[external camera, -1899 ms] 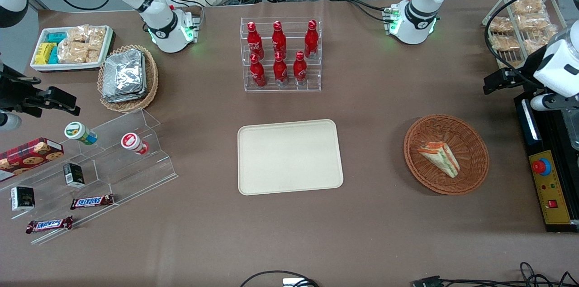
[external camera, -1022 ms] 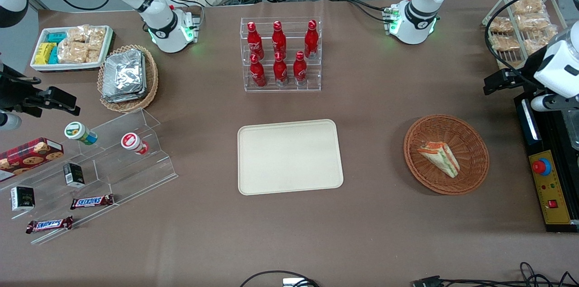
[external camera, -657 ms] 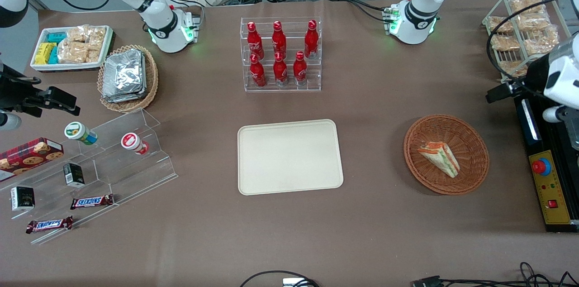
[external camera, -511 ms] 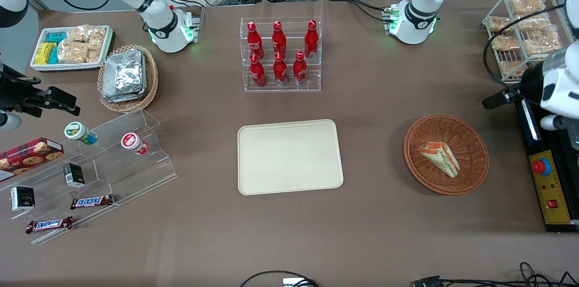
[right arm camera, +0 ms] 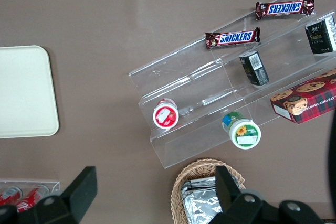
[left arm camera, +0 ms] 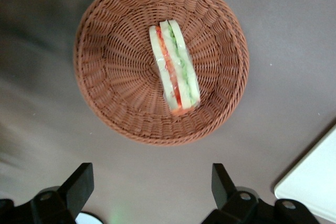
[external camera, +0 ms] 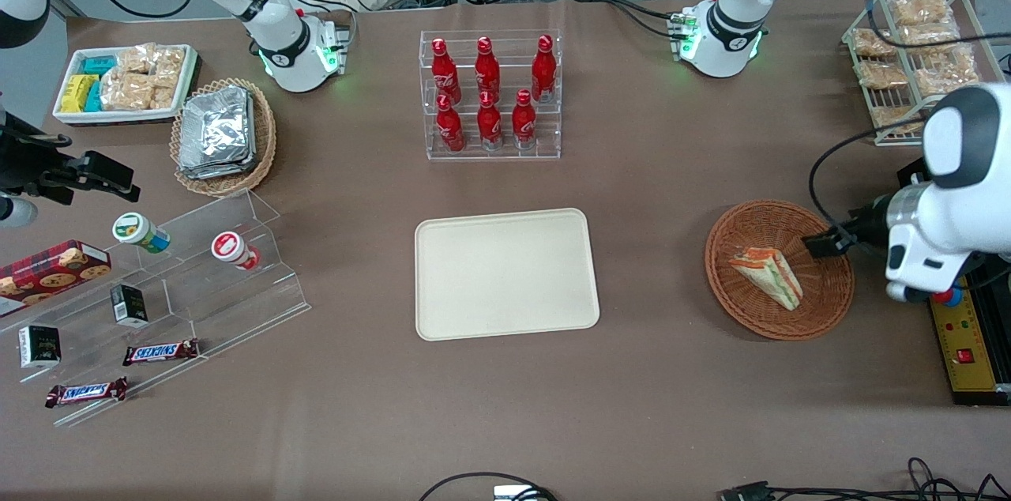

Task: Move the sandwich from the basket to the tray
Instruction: 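Lower the open left gripper onto the wrapped sandwich in the basket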

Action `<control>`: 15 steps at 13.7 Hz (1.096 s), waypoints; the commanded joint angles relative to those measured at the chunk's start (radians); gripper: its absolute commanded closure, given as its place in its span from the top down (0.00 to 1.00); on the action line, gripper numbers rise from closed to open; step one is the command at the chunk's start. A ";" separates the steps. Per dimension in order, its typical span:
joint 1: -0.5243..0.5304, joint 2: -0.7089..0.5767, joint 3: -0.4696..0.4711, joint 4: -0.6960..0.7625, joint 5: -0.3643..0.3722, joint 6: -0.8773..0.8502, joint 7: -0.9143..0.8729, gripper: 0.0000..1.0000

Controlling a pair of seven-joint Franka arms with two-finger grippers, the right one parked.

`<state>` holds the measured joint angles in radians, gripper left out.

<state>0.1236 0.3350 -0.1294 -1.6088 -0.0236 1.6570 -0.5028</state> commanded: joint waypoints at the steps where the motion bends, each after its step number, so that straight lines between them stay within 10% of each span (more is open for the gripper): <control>1: 0.007 0.059 -0.003 0.009 -0.009 0.055 -0.014 0.99; 15: 0.044 0.274 -0.003 -0.014 -0.076 0.259 -0.034 1.00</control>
<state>0.1372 0.5999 -0.1257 -1.6110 -0.0745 1.8900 -0.5294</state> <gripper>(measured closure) 0.000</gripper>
